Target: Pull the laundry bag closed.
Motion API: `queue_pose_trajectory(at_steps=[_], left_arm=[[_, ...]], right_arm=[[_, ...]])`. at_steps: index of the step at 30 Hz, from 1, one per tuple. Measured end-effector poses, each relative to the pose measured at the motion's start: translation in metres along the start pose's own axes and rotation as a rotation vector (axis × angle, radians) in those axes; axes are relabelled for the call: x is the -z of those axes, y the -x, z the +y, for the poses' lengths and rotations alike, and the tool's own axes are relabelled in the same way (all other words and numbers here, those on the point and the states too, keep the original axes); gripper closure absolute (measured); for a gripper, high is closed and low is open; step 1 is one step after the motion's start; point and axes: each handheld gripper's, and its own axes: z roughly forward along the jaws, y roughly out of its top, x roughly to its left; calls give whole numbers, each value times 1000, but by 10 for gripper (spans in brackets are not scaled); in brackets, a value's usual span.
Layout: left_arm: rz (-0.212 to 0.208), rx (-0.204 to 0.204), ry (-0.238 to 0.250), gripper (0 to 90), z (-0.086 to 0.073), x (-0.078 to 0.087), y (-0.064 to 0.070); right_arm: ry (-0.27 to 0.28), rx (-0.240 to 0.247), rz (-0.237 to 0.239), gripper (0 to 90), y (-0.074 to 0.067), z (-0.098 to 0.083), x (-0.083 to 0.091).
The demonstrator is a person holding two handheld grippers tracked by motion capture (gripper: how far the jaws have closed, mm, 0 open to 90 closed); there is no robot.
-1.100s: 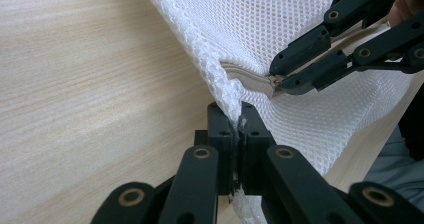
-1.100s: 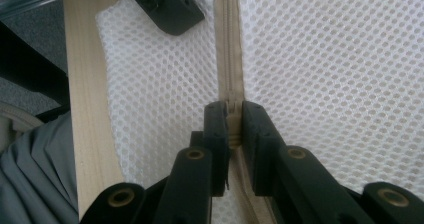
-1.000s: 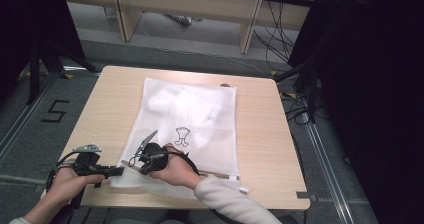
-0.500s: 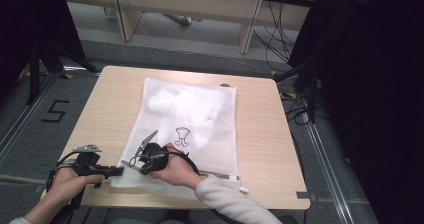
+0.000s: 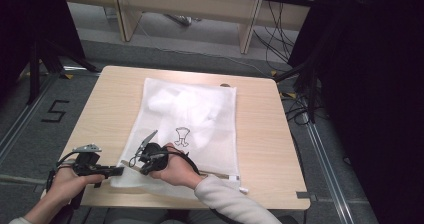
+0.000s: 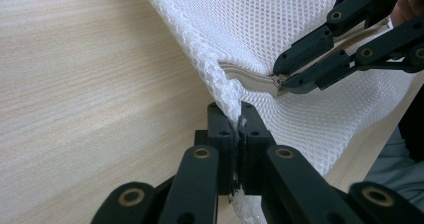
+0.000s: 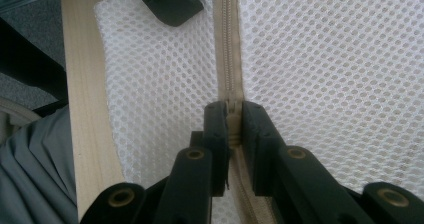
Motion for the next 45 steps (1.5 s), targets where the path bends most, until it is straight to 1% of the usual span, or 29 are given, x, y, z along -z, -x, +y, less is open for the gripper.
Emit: queue_pose_trajectory(at_steps=[1, 2, 6, 7, 10, 11, 12, 13, 14, 15, 20, 21, 23, 24, 26, 28, 29, 34, 39, 41, 42, 44, 45], left_arm=[[2, -2, -1, 863, 0, 0, 0], [0, 0, 0, 863, 0, 0, 0], [-1, 7, 2, 863, 0, 0, -1], [1, 5, 1, 863, 0, 0, -1], [2, 5, 2, 863, 0, 1, -1], [8, 8, 5, 863, 0, 0, -1], [8, 7, 4, 863, 0, 0, -1], [2, 6, 0, 863, 0, 1, -2], [6, 6, 1, 863, 0, 1, -1], [8, 5, 2, 863, 0, 1, -1], [6, 6, -2, 863, 0, 0, -2], [6, 4, -2, 863, 0, 0, -2], [7, 6, -2, 863, 0, 0, -2], [10, 4, -4, 863, 0, 0, -2], [13, -1, -5, 863, 0, 0, -2], [9, 1, -3, 863, 0, 0, -1], [14, -2, -5, 863, 0, 0, -1], [14, 2, -4, 863, 0, 0, -1], [13, 4, -4, 863, 0, 0, -2], [15, 4, -5, 863, 0, 0, -2], [15, 4, -4, 864, 0, 0, -2], [17, 4, -4, 863, 0, 0, -2], [14, 4, -6, 863, 0, 0, -2]], right_arm=[[0, 3, 7, 822, 0, 0, 0], [-3, 2, 1, 823, 0, 0, 1], [-10, 6, 5, 823, 1, 0, 1], [-13, -3, 4, 823, 1, -1, 1], [-10, -3, 11, 823, 1, -2, 2], [-13, -14, 0, 823, 1, -2, 2], [-16, -9, -2, 823, 1, -3, 2], [-19, -10, -1, 823, 1, -3, 3], [-16, -11, 6, 823, 1, -4, 4], [-16, -13, 0, 823, 1, -5, 4], [-24, -13, 0, 823, 2, -6, 5], [-21, -22, -5, 823, 2, -6, 5], [-22, -12, 0, 823, 2, -6, 6], [-23, -19, 1, 823, 2, -7, 6], [-27, -14, 0, 823, 3, -8, 7], [-24, -25, -3, 823, 3, -9, 9], [-25, -20, 5, 823, 4, -10, 9], [-20, -14, -2, 823, 3, -10, 9], [-28, -11, 0, 823, 4, -11, 11], [-29, -30, -10, 823, 3, -12, 12], [-28, -12, 0, 823, 5, -13, 13], [-30, -20, -4, 823, 5, -13, 14], [-29, -32, -13, 823, 4, -14, 14]])
